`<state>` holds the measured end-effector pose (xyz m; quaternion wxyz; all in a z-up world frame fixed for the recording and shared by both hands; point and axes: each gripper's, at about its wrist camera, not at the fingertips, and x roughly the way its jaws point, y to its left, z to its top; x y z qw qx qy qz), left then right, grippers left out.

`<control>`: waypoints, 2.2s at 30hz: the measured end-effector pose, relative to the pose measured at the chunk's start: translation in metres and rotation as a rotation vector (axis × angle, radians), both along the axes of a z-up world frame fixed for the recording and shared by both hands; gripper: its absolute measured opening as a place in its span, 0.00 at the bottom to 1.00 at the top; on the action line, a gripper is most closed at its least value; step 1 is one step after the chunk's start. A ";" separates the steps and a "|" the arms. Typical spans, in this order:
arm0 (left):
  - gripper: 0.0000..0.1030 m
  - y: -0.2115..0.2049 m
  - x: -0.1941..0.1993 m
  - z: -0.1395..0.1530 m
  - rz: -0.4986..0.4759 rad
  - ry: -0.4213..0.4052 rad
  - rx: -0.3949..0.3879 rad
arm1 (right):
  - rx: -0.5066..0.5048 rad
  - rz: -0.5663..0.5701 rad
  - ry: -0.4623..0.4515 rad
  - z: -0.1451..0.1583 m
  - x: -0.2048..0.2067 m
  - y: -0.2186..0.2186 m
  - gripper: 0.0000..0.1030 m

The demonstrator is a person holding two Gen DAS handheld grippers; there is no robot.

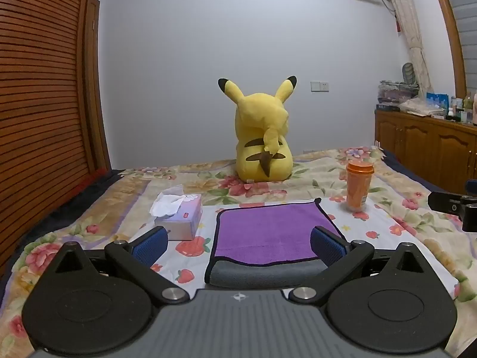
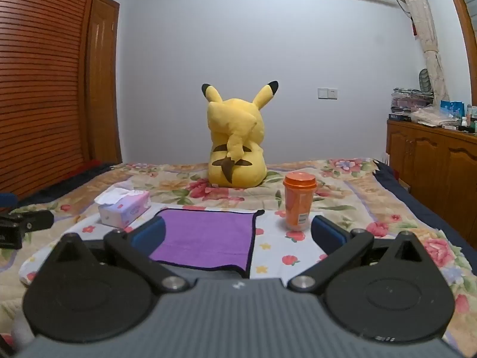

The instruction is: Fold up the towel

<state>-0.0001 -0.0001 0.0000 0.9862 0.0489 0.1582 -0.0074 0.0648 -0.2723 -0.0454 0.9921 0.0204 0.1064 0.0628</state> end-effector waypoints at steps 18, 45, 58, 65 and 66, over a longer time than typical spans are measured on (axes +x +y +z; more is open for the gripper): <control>1.00 0.000 0.000 0.000 -0.001 -0.003 -0.004 | 0.002 0.000 0.009 -0.001 0.002 -0.003 1.00; 1.00 0.000 0.000 0.000 -0.001 -0.005 -0.004 | -0.001 -0.001 0.011 -0.001 0.001 -0.004 1.00; 1.00 0.000 0.000 0.000 -0.001 -0.005 -0.004 | 0.000 -0.001 0.011 0.000 0.001 -0.004 1.00; 1.00 0.000 0.000 0.000 -0.001 -0.006 -0.003 | -0.001 -0.001 0.010 0.000 0.001 -0.004 1.00; 1.00 0.000 0.000 0.000 -0.001 -0.006 -0.004 | -0.001 -0.001 0.010 0.000 0.001 -0.004 1.00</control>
